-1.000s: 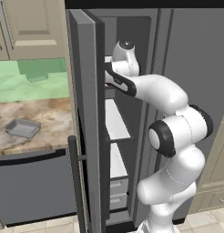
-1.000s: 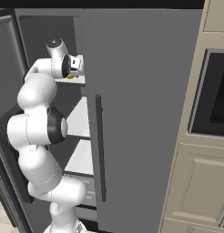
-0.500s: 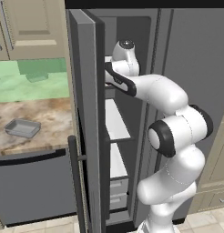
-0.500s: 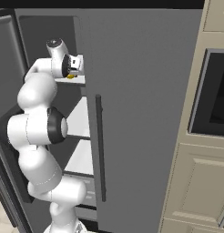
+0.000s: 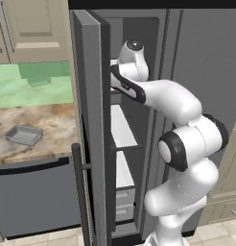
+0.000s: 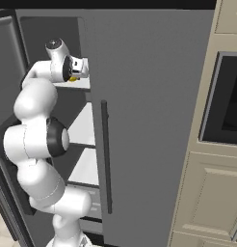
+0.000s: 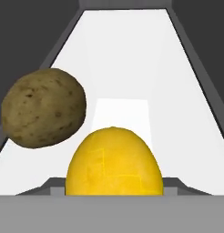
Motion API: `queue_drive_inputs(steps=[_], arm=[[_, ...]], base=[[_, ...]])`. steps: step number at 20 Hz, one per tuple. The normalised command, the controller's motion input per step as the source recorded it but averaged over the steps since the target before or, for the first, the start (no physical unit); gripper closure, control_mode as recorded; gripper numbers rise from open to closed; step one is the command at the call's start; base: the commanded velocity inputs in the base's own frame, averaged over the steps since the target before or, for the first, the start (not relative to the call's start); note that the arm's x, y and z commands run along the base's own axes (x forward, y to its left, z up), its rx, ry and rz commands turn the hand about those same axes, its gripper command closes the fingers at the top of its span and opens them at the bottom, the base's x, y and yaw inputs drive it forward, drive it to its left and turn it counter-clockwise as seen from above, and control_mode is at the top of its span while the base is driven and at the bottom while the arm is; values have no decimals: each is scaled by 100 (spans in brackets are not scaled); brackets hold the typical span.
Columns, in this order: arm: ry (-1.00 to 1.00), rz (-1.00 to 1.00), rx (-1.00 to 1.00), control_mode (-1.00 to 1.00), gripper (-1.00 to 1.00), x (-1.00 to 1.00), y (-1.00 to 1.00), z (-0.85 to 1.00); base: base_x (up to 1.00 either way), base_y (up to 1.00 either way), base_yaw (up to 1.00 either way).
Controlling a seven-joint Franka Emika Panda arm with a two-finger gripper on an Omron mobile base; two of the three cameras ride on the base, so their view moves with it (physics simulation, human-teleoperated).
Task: Take the lemon and potato out of the freezer and place them in the tupperware container on the counter. Then put the tupperware containing the vegetables back in the freezer.
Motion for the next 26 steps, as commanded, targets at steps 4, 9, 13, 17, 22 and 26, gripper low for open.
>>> queue_drive_inputs(steps=[4,9,13,17,22,26], arm=[[-19,0,0,-100,100,-97,0,68],[-11,0,0,-100,100,-100,-8,74],[0,0,0,-100,100,-100,-30,72],[0,0,0,-100,100,-100,-35,71],[0,0,-3,-100,100,-100,-54,31],[0,1,-1,-100,100,-100,-52,-1]], base=[[0,0,0],[0,0,0],[0,0,0],[0,0,0],[0,0,0],[0,0,0]])
